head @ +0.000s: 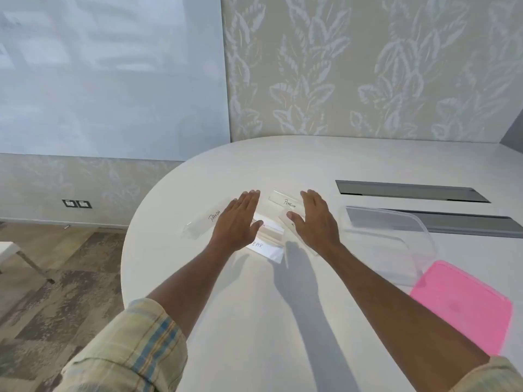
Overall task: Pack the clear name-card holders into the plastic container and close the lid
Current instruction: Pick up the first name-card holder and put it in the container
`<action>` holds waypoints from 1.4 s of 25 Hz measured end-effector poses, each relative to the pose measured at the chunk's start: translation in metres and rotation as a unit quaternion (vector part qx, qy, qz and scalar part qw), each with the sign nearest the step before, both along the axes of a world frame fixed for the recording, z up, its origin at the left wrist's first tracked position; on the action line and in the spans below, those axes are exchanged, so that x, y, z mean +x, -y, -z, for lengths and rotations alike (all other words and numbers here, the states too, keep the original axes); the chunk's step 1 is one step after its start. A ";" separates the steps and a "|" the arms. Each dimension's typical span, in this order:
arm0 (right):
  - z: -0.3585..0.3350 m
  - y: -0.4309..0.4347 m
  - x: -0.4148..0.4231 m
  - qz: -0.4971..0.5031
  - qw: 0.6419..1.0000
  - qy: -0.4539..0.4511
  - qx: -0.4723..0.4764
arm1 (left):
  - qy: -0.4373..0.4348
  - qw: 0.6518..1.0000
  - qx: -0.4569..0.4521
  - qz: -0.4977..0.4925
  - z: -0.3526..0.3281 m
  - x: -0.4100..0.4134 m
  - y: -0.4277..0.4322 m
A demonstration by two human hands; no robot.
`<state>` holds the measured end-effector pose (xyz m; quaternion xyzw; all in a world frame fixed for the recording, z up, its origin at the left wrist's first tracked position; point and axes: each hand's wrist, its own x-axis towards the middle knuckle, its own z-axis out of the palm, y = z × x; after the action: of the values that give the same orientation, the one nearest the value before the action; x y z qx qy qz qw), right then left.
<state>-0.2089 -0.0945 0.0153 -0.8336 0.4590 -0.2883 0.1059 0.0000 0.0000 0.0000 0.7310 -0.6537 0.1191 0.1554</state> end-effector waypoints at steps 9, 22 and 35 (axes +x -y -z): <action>0.010 -0.017 0.036 -0.064 0.979 -0.041 0.190 | -0.012 0.989 0.147 0.013 0.001 0.036 0.012; 0.036 -0.022 0.059 -0.038 0.953 -0.235 0.189 | 0.034 0.949 0.309 0.049 0.024 0.073 0.042; 0.050 -0.015 0.062 -0.031 0.954 -0.258 0.149 | 0.059 0.958 0.269 0.087 0.030 0.082 0.042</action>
<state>-0.1464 -0.0798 -0.0351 -0.8682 0.4826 0.0116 0.1152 0.0816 -0.0423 -0.0304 0.6780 -0.7305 -0.0318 -0.0759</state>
